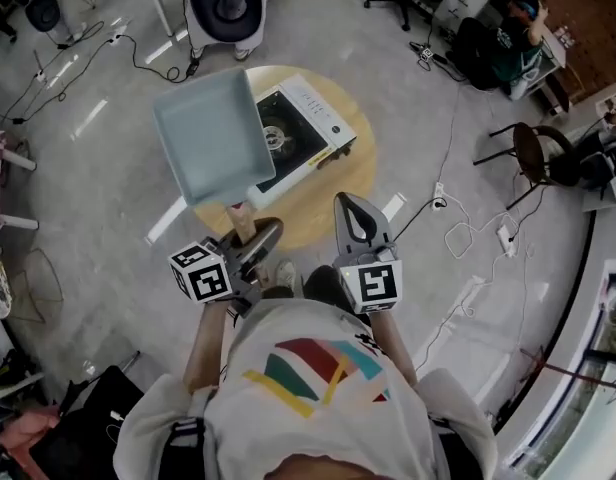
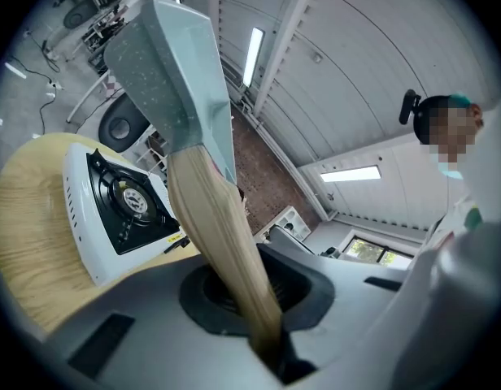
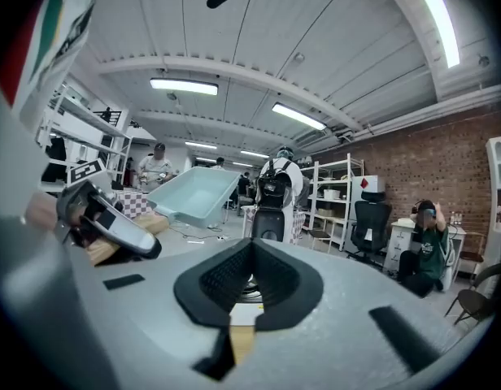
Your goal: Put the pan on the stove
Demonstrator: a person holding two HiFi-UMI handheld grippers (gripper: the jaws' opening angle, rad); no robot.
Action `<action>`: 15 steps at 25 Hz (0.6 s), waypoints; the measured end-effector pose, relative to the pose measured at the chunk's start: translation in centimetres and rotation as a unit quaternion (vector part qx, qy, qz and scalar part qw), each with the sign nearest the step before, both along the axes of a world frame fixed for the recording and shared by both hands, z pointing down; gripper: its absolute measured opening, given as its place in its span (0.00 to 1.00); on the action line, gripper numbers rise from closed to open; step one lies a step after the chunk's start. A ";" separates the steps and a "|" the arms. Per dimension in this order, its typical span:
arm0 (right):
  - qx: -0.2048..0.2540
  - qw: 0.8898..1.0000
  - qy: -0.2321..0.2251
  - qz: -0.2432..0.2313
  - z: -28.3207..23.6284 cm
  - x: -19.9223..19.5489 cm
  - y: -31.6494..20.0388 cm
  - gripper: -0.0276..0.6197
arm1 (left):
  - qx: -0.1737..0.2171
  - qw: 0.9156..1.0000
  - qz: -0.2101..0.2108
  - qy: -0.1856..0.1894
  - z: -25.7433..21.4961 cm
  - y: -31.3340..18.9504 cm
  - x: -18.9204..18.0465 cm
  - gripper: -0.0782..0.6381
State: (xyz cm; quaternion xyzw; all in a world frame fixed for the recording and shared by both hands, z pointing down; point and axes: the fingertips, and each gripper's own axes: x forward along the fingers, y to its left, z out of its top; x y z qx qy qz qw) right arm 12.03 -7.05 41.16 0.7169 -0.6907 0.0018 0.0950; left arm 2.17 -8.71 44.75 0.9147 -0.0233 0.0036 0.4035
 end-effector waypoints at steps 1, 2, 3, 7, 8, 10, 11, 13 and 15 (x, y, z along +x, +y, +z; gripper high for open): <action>-0.001 1.000 -0.004 -0.008 0.2 0.4 -0.5 0.04 | -0.003 1.000 -0.008 -0.003 0.3 -0.1 0.4 0.12; 0.001 1.000 -0.008 -0.017 0.3 0.9 -1.0 0.04 | -0.005 1.000 -0.015 -0.008 0.6 -0.1 0.7 0.12; 0.004 1.000 -0.011 -0.026 0.4 1.4 -1.6 0.04 | -0.006 1.000 -0.022 -0.015 0.8 -0.2 1.1 0.12; 0.003 0.997 -0.017 -0.077 0.6 2.6 -4.7 0.04 | -0.006 0.997 -0.056 -0.045 1.6 -0.9 2.7 0.12; 0.000 0.996 -0.017 -0.092 0.6 2.6 -5.5 0.04 | -0.009 0.997 -0.067 -0.047 1.7 -1.2 3.0 0.12; -0.006 0.993 -0.015 -0.119 0.6 3.0 -6.6 0.04 | -0.021 0.995 -0.089 -0.040 1.5 -1.4 3.8 0.12; -0.009 0.991 -0.015 -0.131 0.7 3.4 -7.0 0.04 | -0.028 0.994 -0.100 -0.032 1.3 -1.5 4.3 0.12; -0.012 0.988 -0.014 -0.156 0.9 4.2 -7.7 0.04 | -0.038 0.991 -0.123 -0.021 1.0 -2.0 5.6 0.12; -0.014 0.983 -0.013 -0.181 0.7 4.9 -8.3 0.04 | -0.044 0.989 -0.140 -0.016 0.7 -2.5 6.9 0.12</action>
